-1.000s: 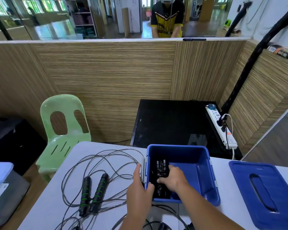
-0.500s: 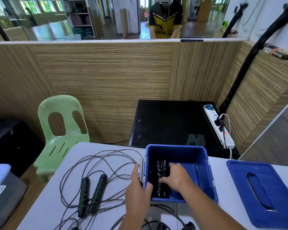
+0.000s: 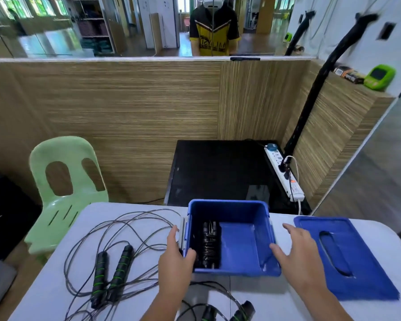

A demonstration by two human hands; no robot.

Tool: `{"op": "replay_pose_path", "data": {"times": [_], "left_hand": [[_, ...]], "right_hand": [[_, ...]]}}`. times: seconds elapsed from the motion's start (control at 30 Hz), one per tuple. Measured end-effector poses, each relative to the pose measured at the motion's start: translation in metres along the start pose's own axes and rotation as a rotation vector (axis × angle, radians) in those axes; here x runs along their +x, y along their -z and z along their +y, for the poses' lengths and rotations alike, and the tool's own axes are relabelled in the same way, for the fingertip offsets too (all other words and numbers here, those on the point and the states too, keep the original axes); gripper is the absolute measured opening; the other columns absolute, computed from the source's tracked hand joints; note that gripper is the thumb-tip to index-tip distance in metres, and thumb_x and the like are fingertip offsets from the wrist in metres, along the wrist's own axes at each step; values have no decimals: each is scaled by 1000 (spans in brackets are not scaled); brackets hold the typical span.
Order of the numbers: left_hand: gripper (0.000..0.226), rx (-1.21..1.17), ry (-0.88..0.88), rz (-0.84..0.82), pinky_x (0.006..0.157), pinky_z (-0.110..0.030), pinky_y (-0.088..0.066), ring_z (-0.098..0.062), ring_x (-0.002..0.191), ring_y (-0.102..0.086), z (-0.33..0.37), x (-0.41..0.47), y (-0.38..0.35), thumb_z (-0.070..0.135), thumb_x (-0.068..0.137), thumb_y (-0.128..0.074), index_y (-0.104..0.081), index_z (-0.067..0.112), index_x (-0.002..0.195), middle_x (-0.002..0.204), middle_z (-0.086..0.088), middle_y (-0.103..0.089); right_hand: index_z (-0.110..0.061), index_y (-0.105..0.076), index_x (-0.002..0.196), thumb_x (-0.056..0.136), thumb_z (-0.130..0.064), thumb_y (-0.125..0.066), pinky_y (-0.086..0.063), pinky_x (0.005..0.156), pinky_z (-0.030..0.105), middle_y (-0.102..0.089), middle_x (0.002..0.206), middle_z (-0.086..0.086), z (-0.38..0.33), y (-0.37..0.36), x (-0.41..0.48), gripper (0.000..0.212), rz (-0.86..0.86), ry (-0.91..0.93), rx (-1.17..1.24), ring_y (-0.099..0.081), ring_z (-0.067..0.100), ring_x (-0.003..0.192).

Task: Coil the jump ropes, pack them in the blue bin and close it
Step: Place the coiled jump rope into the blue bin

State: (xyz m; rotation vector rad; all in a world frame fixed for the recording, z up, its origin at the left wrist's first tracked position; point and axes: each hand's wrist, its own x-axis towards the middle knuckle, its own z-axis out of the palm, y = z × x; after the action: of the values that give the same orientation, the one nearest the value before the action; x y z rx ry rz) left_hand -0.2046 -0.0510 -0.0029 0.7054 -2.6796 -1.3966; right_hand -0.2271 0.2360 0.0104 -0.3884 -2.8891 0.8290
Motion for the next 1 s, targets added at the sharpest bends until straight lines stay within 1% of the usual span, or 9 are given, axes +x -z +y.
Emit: {"op": "replay_pose_path", "data": {"times": [0.07, 0.17, 0.27, 0.33, 0.5, 0.63, 0.73, 0.87, 1.0], "left_hand": [[75, -12, 27, 8, 56, -30, -49, -16, 68, -63, 4, 5, -2, 23, 93, -63, -26, 32, 157, 76, -2, -63], [75, -13, 23, 1, 54, -27, -45, -16, 68, -63, 10, 9, -2, 21, 93, -64, -27, 30, 158, 77, -4, -64], [75, 3, 14, -9, 51, -26, -41, -17, 64, -61, 12, 9, -2, 21, 92, -64, -28, 28, 157, 73, -5, -62], [74, 9, 25, -9, 51, -29, -44, -19, 64, -61, 11, 11, -2, 22, 91, -65, -30, 28, 156, 72, -8, -62], [70, 22, 18, -27, 62, -33, -49, -17, 75, -64, 11, 12, -1, 25, 92, -64, -35, 23, 155, 82, -4, -65], [67, 72, -11, -47, 74, -33, -49, -20, 88, -64, 15, 13, 2, 27, 92, -64, -38, 19, 154, 102, -5, -68], [62, 70, -63, -28, 88, -33, -50, -18, 103, -61, 21, 14, 5, 29, 88, -69, -48, 15, 145, 127, -5, -67], [68, 143, -124, 21, 104, -42, -46, -25, 126, -50, 34, 11, 9, 39, 85, -70, -50, 15, 145, 136, -7, -57], [62, 162, -183, 62, 104, -38, -42, -23, 131, -47, 52, 3, 14, 40, 89, -70, -53, 15, 143, 138, -5, -56]], "right_hand": [[-25, -50, 141, 87, -38, -75, -50, 93, 44, -53, 137, 1, 2, -3, 5, 62, 0, -20, 22, -49, 23, 128], [-24, -54, 136, 87, -42, -74, -50, 86, 41, -56, 130, 0, 5, -6, 12, 56, -9, -49, 51, -55, 21, 119], [-21, -57, 133, 87, -42, -74, -52, 87, 39, -59, 127, 0, 5, -4, 14, 53, -21, -59, 81, -59, 19, 115], [-20, -59, 131, 89, -43, -72, -52, 86, 38, -61, 124, 1, 5, -3, 13, 50, -30, -56, 65, -60, 19, 111], [-20, -60, 131, 93, -40, -69, -50, 81, 31, -63, 122, 0, -1, 0, 11, 44, -47, -40, 41, -63, 18, 103], [-21, -60, 131, 95, -37, -67, -46, 78, 28, -62, 122, -1, -5, 2, 11, 40, -66, -26, 43, -63, 17, 100], [-22, -59, 131, 94, -38, -67, -47, 78, 27, -62, 123, -1, -7, 5, 12, 41, -76, -12, 52, -63, 16, 100], [-21, -60, 130, 93, -37, -68, -47, 80, 29, -61, 124, -1, -11, 10, 10, 41, -79, 28, 70, -61, 17, 108], [-24, -64, 121, 90, -35, -69, -43, 77, 30, -61, 119, -3, -20, 16, 10, 33, -66, 93, 104, -59, 16, 107]]}}
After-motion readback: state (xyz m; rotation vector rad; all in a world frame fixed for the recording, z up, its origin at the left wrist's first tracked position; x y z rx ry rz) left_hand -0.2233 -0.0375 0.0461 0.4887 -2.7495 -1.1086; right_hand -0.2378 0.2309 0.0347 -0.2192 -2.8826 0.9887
